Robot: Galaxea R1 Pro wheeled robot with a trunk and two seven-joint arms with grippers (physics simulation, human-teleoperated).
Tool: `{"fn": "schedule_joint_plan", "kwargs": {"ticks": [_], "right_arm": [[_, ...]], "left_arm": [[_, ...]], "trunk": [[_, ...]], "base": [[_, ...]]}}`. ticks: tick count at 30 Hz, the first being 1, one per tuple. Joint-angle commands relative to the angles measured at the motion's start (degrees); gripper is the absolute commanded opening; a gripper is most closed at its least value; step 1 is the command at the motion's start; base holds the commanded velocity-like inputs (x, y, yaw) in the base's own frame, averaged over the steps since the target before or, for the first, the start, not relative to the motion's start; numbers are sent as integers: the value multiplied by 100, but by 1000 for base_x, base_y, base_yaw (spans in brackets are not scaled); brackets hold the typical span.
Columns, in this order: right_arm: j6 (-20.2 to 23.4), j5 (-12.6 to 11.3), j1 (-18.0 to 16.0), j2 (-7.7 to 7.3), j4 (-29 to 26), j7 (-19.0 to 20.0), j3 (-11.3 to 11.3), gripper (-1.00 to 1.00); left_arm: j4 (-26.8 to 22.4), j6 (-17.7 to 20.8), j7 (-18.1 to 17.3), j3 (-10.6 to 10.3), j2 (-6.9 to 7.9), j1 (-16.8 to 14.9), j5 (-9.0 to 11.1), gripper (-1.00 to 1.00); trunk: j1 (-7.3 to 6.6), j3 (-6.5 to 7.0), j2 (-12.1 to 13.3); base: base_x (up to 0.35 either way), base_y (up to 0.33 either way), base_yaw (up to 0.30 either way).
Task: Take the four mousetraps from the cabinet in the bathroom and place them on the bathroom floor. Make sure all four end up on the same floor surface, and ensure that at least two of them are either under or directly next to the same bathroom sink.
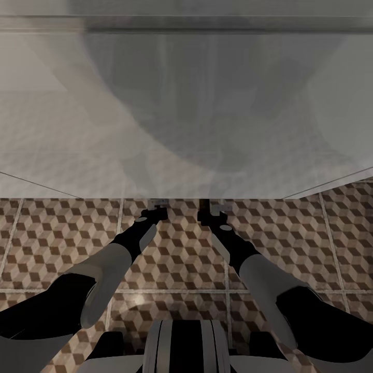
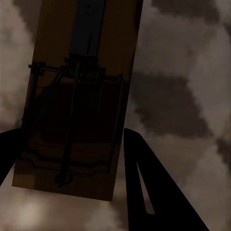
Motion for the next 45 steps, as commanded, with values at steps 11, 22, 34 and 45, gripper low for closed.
{"fn": "schedule_joint_plan", "kwargs": {"ticks": [11,22,34,45], "right_arm": [[3,-49,-3,0,-1,-44,36,100],[3,-50,-3,0,-1,-44,36,100],[3,-50,-3,0,-1,-44,33,100],[3,-50,-3,0,-1,-44,33,100]], "left_arm": [[-7,18,73,-43,0,-1,35,-100],[-7,18,96,-43,0,-1,35,100],[-7,18,101,-43,0,-1,38,100],[0,18,101,-43,0,-1,37,100]], "trunk": [[-1,-3,-1],[-1,-3,-1],[-1,-3,-1],[-1,-3,-1]], "base": [[0,0,0],[0,0,0],[0,0,0],[-1,0,0]]}}
